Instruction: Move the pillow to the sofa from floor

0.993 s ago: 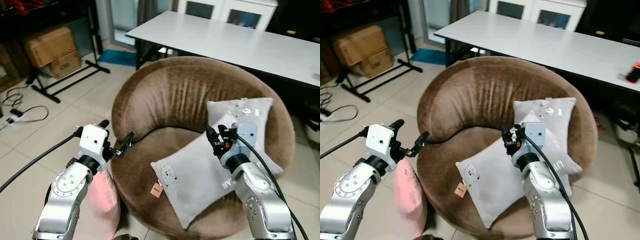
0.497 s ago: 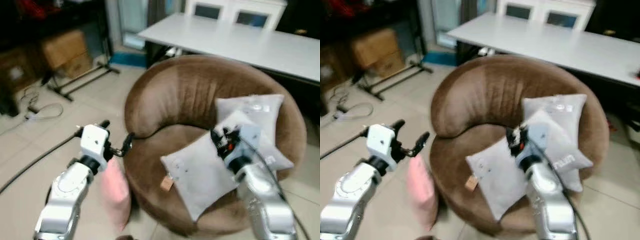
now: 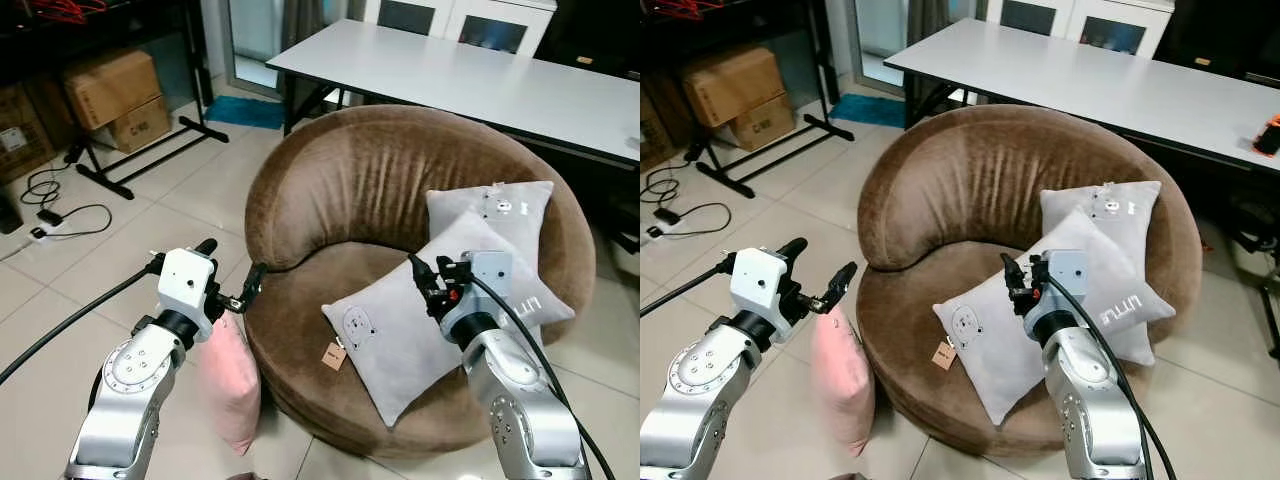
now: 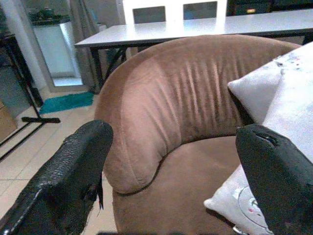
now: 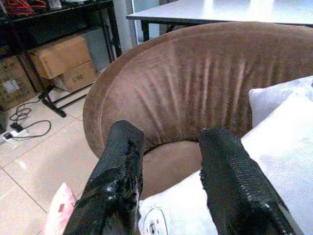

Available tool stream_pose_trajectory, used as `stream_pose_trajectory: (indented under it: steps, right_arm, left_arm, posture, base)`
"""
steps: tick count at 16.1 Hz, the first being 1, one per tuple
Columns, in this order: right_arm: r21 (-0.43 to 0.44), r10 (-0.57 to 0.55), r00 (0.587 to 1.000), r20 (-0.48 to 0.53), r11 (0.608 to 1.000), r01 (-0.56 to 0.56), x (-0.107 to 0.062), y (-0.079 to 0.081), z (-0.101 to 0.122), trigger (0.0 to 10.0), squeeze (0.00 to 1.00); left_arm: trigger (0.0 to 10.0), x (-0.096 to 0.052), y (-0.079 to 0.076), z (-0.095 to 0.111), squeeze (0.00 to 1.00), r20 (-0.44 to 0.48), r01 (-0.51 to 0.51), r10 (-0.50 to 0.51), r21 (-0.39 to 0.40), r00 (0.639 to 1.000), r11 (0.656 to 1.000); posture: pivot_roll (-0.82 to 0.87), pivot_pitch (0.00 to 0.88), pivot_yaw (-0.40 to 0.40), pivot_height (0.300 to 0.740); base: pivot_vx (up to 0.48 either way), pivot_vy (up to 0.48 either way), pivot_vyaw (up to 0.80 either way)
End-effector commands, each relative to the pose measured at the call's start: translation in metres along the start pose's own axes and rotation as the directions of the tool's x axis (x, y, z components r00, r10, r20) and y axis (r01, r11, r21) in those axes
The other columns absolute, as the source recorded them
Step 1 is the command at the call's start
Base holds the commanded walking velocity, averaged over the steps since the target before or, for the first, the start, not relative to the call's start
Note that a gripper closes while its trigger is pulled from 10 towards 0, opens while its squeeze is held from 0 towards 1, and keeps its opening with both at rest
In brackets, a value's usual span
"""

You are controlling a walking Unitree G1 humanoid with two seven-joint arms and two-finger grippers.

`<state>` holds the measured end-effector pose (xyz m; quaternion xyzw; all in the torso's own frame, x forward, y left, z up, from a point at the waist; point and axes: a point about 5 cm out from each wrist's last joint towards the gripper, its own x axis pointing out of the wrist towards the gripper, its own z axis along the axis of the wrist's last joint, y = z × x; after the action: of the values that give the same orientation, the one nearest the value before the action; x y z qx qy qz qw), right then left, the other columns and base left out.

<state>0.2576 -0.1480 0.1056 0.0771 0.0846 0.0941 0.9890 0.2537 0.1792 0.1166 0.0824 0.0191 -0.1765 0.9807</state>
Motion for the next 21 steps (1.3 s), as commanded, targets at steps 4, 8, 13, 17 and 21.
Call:
stream_pose_trajectory:
  steps: [4,8,13,17,21]
  right_arm:
    - [-0.01,0.018,1.0,0.002,1.0,-0.017,0.0043,-0.0006,0.0001,10.0,0.0]
    - [-0.015,0.021,1.0,-0.001,1.0,-0.021,0.0053,0.0009,-0.0009,10.0,0.0]
    - [-0.002,0.002,1.0,0.007,1.0,-0.002,0.0058,-0.0025,-0.0009,10.0,0.0]
    - [0.006,-0.003,1.0,0.006,1.0,0.003,0.0059,-0.0024,-0.0015,10.0,0.0]
    - [0.008,-0.007,1.0,0.001,1.0,0.007,0.0063,-0.0025,-0.0027,10.0,0.0]
  left_arm:
    - [10.0,-0.0006,0.0031,-0.0013,0.15,-0.004,-0.021,0.021,0.002,1.0,1.0]
    - [10.0,-0.0009,0.0046,-0.0026,0.15,-0.006,-0.023,0.023,0.002,1.0,1.0]
    - [10.0,0.0,0.0049,-0.0024,0.15,-0.004,-0.023,0.023,0.004,1.0,1.0]
    - [10.0,0.0003,0.0047,-0.0019,0.16,-0.003,-0.022,0.022,0.006,1.0,1.0]
    - [10.0,0.0014,0.006,0.0006,0.15,0.011,-0.048,0.048,0.013,0.999,0.999]
  posture:
    - [-0.02,0.0,-0.04,0.74]
    - [-0.01,0.0,-0.042,0.74]
    - [-0.02,0.0,-0.041,0.74]
    - [-0.02,0.0,-0.041,0.74]
    - [-0.02,0.0,-0.038,0.74]
  base:
    - [0.0,0.326,0.0]
    - [0.0,0.328,0.0]
    - [0.0,0.329,0.0]
    - [0.0,0.329,0.0]
    - [0.0,0.082,0.0]
